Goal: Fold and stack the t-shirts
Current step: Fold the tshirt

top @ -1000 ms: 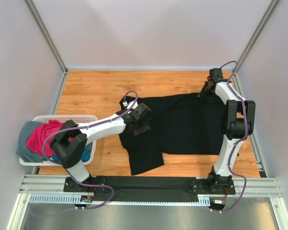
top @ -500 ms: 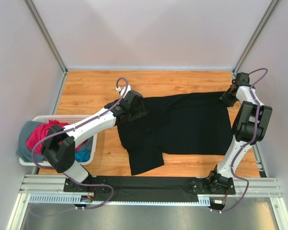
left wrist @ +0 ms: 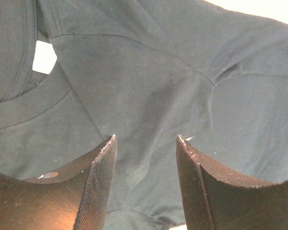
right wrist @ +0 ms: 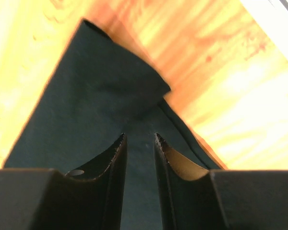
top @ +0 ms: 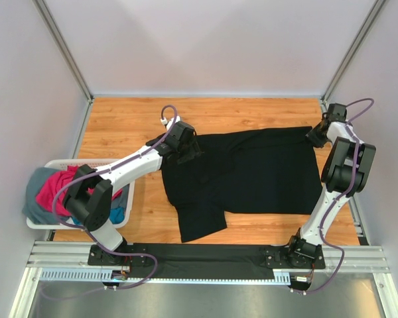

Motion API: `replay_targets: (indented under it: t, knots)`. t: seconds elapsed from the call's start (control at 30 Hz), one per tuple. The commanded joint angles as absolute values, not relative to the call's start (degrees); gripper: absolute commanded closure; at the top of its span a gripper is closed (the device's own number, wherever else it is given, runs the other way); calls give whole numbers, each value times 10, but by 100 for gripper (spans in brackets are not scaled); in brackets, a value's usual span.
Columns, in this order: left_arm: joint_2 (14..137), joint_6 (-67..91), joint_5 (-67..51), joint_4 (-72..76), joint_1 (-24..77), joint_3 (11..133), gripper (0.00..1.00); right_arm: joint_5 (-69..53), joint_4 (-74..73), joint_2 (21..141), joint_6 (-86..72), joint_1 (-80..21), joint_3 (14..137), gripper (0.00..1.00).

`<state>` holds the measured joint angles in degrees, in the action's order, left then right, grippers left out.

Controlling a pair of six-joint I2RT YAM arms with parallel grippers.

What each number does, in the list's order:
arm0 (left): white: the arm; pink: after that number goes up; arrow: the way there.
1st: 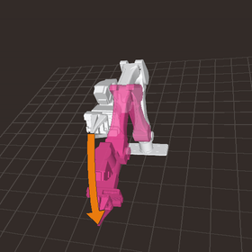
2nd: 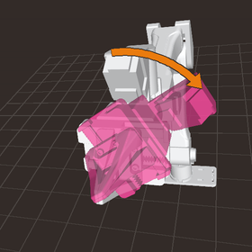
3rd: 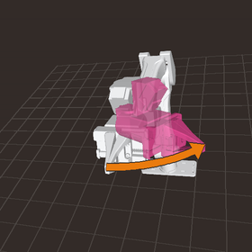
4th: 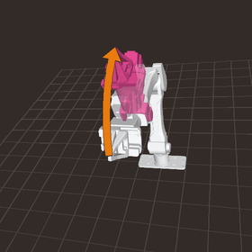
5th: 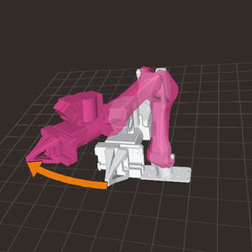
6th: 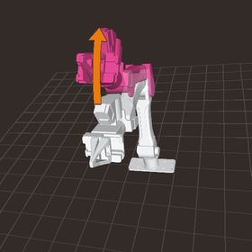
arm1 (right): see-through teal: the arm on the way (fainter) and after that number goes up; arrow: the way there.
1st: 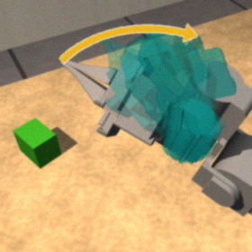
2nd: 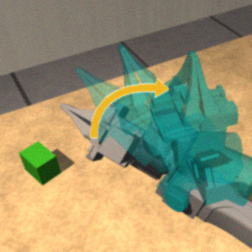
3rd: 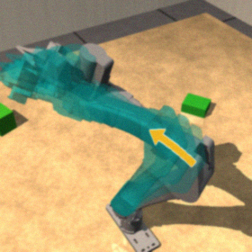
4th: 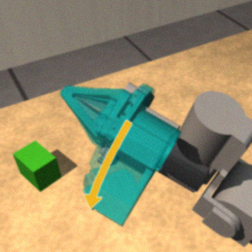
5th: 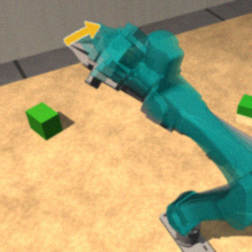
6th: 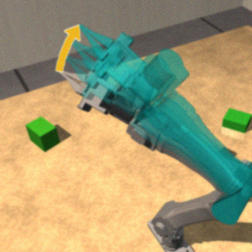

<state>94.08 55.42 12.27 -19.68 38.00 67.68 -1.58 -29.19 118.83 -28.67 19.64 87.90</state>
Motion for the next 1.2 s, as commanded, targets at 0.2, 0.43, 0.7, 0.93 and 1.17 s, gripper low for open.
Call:
replay_targets:
  t: [0.2, 0.43, 0.7, 0.93, 1.17]
  knots:
    - [954, 547, 104, -171, 373, 685, 41, -9, -163, 1177, -351, 199, 839, 69]
    - [948, 540, 97, -171, 372, 683, 43, -1, -108, 1160, -381, 199, 804, 68]
    - [943, 543, 98, -173, 371, 676, 44, -7, -89, 1166, -406, 199, 799, 69]
    - [947, 545, 92, -171, 371, 675, 45, 18, -85, 1106, -409, 200, 746, 66]
    - [948, 544, 87, -172, 371, 673, 45, 21, -96, 1161, -400, 200, 810, 63]
